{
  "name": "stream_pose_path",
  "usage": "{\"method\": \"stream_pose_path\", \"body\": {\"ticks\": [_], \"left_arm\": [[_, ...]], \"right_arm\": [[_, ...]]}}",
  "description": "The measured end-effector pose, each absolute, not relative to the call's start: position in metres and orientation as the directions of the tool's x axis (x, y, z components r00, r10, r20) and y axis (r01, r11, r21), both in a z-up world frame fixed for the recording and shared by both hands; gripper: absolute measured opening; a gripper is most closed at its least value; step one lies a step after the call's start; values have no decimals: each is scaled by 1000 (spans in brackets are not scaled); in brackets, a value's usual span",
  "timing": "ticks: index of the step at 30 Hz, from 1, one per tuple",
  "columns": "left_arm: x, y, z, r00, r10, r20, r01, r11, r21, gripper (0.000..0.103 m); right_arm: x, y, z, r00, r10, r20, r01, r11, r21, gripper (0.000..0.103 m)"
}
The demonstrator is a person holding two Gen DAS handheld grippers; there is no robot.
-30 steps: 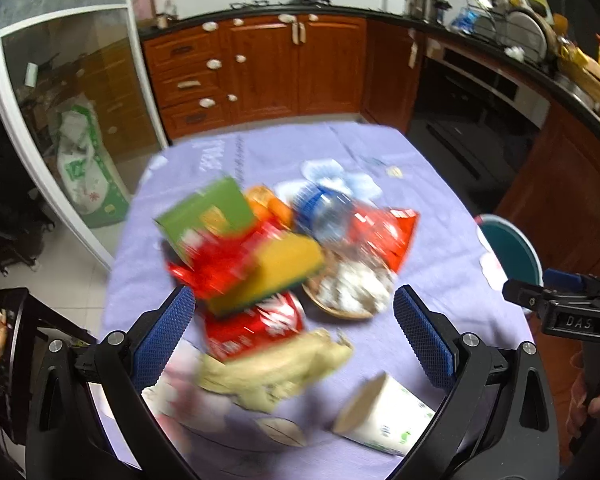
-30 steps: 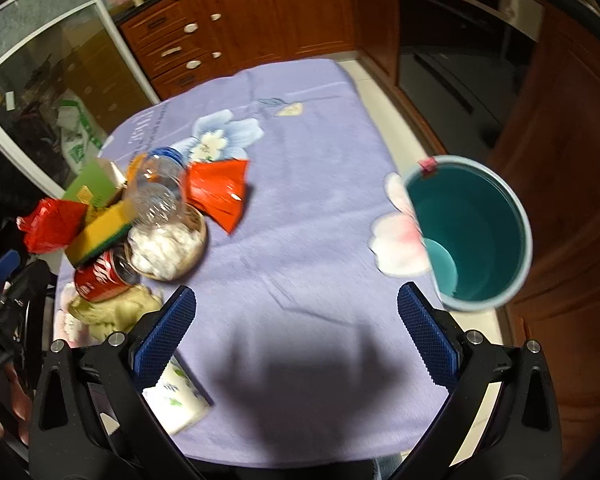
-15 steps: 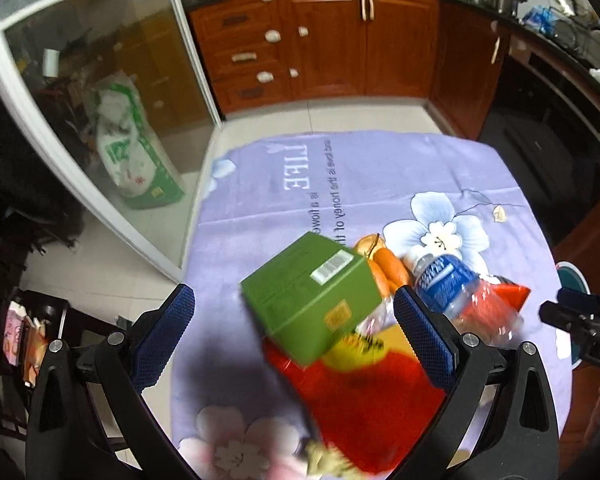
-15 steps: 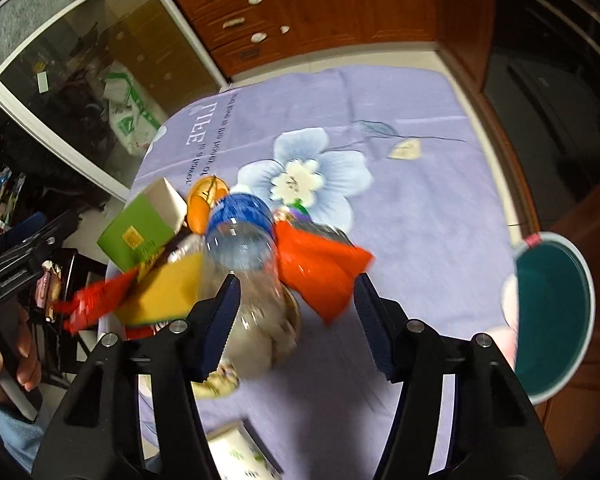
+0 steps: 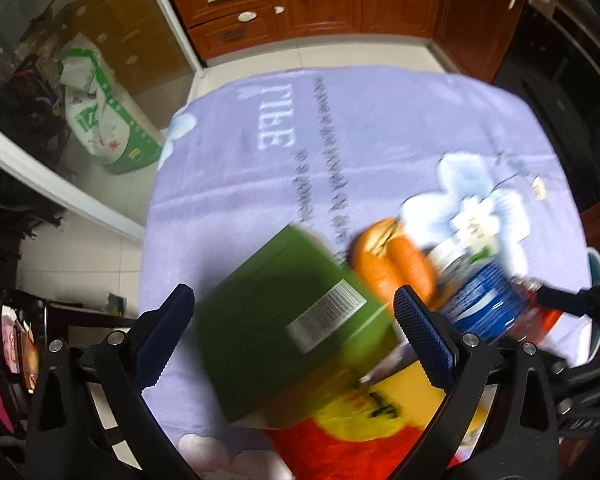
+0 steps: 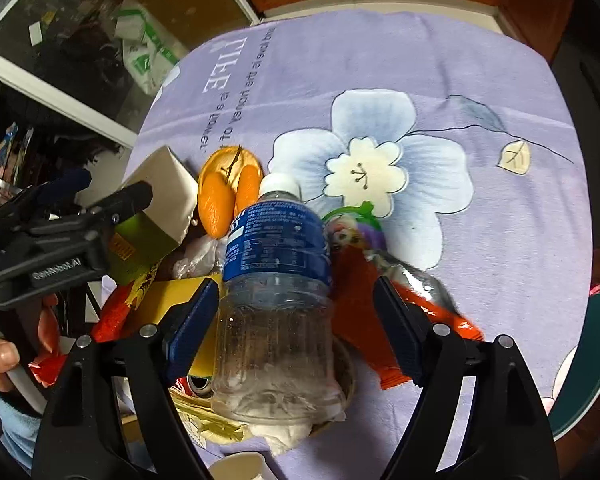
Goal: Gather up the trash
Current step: 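Grasp the clear plastic bottle with the right tool while the left tool grasps the green snack box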
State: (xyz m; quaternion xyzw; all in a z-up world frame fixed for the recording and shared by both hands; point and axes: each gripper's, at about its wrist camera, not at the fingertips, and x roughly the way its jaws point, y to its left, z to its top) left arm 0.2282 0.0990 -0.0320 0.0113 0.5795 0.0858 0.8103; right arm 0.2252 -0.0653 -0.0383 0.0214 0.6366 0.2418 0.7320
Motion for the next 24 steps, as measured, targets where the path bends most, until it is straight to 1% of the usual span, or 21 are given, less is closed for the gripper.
{"method": "stream_pose_path", "body": {"ticks": [4,6,11,16,17,18,19,20,22,23,24], "left_arm": [[205,121,-40,305,137,-942,-168,982,89,99],[195,130,-44,309,125,-943,-189,980,68,99],[170,150,-50,327,103,-939,-234,972,25,99],[158,166,-56,367,62,-928,-261,965,-39,98],[154,167,-54,402,58,-914,-255,966,-51,91],[151,166,-50,430,56,-901,-245,968,-57,87],[150,164,-47,446,53,-893,-235,970,-60,75],[148,163,-41,465,50,-884,-224,972,-63,57],[147,162,-32,485,33,-874,-212,974,-81,43],[147,163,-30,487,36,-873,-214,974,-79,39],[147,165,-28,487,40,-872,-222,972,-79,37]], "right_arm": [[222,-61,-51,30,369,-929,-324,883,340,74],[217,-58,-52,40,364,-930,-338,881,330,63],[205,-52,-44,103,331,-938,-369,889,273,63],[201,-46,-41,126,317,-940,-354,900,256,63],[202,-47,-41,131,315,-940,-351,902,253,63],[202,-45,-40,137,317,-939,-347,903,254,63],[201,-46,-40,142,320,-937,-344,903,256,63],[201,-47,-38,147,324,-935,-342,903,259,63],[199,-49,-33,163,335,-928,-336,903,267,62],[198,-50,-30,171,342,-924,-334,902,272,62],[198,-51,-28,177,348,-921,-330,903,277,62]]}}
